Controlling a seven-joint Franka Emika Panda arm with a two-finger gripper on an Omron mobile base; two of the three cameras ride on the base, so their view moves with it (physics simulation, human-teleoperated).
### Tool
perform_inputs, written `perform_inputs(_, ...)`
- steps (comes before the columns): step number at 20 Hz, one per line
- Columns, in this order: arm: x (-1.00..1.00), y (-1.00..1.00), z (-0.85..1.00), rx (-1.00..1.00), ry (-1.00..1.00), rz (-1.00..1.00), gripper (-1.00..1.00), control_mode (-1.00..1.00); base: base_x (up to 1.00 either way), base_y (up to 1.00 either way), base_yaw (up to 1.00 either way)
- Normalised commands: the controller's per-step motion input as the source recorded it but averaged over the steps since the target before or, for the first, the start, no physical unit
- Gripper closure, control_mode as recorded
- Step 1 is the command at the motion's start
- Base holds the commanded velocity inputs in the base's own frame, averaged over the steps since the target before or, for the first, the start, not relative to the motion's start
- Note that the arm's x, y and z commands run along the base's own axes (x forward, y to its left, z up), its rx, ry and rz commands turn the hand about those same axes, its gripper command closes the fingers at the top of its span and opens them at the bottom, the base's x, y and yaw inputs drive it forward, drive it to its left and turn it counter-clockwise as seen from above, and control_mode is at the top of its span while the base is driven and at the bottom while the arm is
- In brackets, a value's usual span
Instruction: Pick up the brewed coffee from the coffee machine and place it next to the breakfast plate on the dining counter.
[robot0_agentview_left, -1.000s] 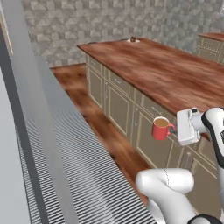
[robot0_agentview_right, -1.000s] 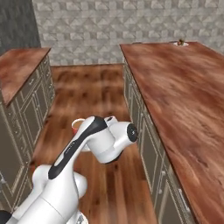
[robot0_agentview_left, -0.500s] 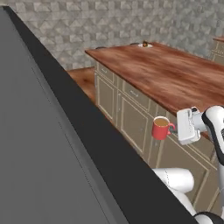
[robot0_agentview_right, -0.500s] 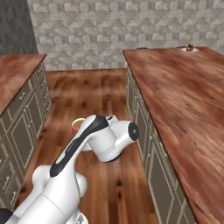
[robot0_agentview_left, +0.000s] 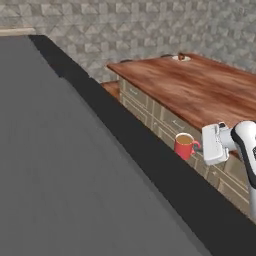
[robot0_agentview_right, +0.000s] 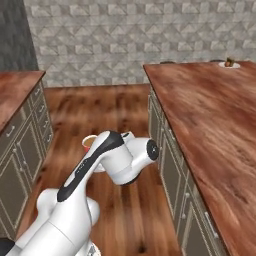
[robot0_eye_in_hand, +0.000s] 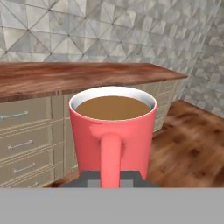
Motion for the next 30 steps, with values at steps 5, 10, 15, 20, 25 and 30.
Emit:
perform_inputs(5, 0.0, 0.0, 0.0, 0.0, 0.0, 0.0, 1.0, 1.0, 1.0, 0.68, -0.1)
perform_inputs(10, 0.0, 0.0, 0.0, 0.0, 0.0, 0.0, 1.0, 1.0, 1.0, 0.63, -0.17)
perform_inputs(15, 0.0, 0.0, 0.0, 0.0, 0.0, 0.0, 1.0, 1.0, 1.0, 0.62, -0.21)
perform_inputs(20, 0.0, 0.0, 0.0, 0.0, 0.0, 0.0, 1.0, 1.0, 1.0, 0.81, -0.21)
perform_inputs(25, 0.0, 0.0, 0.0, 0.0, 0.0, 0.0, 1.0, 1.0, 1.0, 0.92, -0.02)
perform_inputs(30, 0.0, 0.0, 0.0, 0.0, 0.0, 0.0, 1.0, 1.0, 1.0, 0.75, 0.02)
